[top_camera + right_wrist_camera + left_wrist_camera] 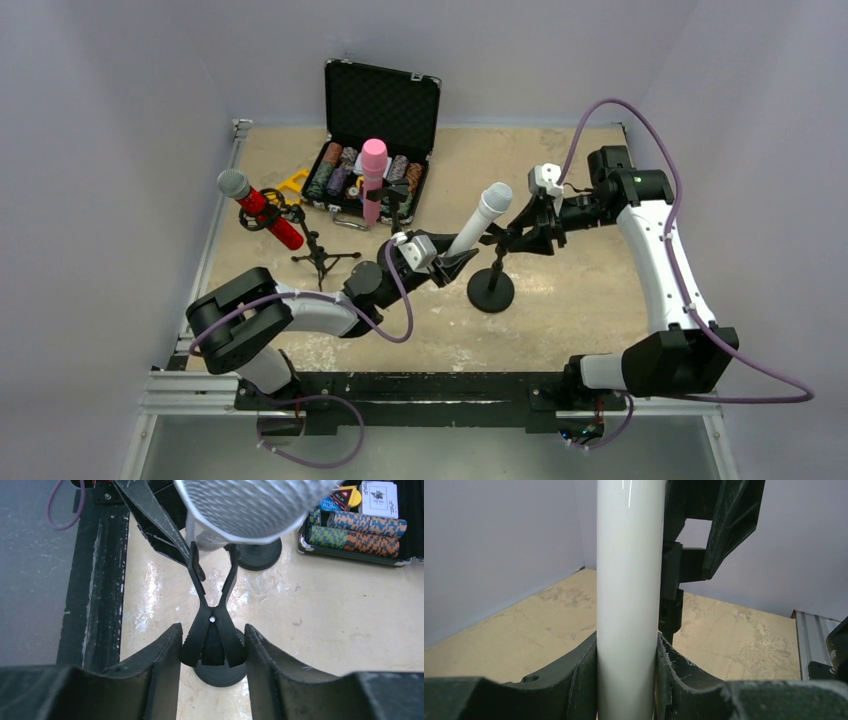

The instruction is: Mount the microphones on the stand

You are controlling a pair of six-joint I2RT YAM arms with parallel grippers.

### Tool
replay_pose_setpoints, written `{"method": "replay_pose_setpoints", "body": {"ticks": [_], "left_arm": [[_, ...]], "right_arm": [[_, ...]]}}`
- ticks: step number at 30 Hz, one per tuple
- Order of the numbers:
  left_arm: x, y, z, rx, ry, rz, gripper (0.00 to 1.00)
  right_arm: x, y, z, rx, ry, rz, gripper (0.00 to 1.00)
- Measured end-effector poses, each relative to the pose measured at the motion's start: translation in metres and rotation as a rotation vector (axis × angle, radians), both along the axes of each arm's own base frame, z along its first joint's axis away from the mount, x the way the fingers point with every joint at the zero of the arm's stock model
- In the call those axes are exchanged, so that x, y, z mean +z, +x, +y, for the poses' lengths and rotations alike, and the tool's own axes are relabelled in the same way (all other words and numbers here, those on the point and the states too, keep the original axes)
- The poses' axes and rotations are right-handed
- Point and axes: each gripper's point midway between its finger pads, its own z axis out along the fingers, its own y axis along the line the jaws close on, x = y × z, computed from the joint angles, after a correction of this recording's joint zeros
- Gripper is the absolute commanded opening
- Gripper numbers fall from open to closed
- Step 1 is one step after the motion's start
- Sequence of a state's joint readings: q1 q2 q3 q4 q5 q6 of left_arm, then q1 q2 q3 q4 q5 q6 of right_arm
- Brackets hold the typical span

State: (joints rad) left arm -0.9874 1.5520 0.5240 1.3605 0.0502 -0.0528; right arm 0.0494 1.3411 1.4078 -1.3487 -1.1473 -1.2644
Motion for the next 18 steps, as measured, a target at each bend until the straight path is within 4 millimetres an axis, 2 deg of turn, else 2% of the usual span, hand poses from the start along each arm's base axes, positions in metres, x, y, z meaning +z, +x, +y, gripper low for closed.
{"method": "replay_pose_setpoints", "body": {"ticks": [2, 6, 9, 14, 16, 17, 18], "left_arm": [[-0.001, 0.003, -0.002, 0.0, -0.001, 0.006, 0.0], [-0.003, 0.008, -0.007, -0.001, 0.002, 0.011, 0.0], [-0.003, 0.008, -0.011, -0.016, 0.003, 0.011, 0.0], [-0.003, 0.004, -0.021, -0.065, 0.0, 0.011, 0.0], [-0.005, 0.004, -0.027, -0.086, 0.001, 0.014, 0.0], [-0.006, 0.004, -0.028, -0.091, 0.002, 0.016, 0.0], [-0.006, 0.004, -0.03, -0.097, 0.002, 0.018, 0.0]], "right_arm": [[0.0, 0.0, 0.0, 0.002, 0.0, -0.002, 0.25], [0.0, -0.001, 0.001, 0.006, 0.006, -0.005, 0.16], [0.0, -0.001, 0.002, 0.008, 0.017, -0.004, 0.12], [0.0, -0.001, 0.003, 0.009, 0.035, 0.004, 0.11], [0.0, 0.0, 0.004, 0.01, 0.048, 0.015, 0.14], [0.0, 0.0, 0.005, 0.011, 0.057, 0.023, 0.21], [0.0, 0.001, 0.005, 0.011, 0.065, 0.028, 0.36]]}}
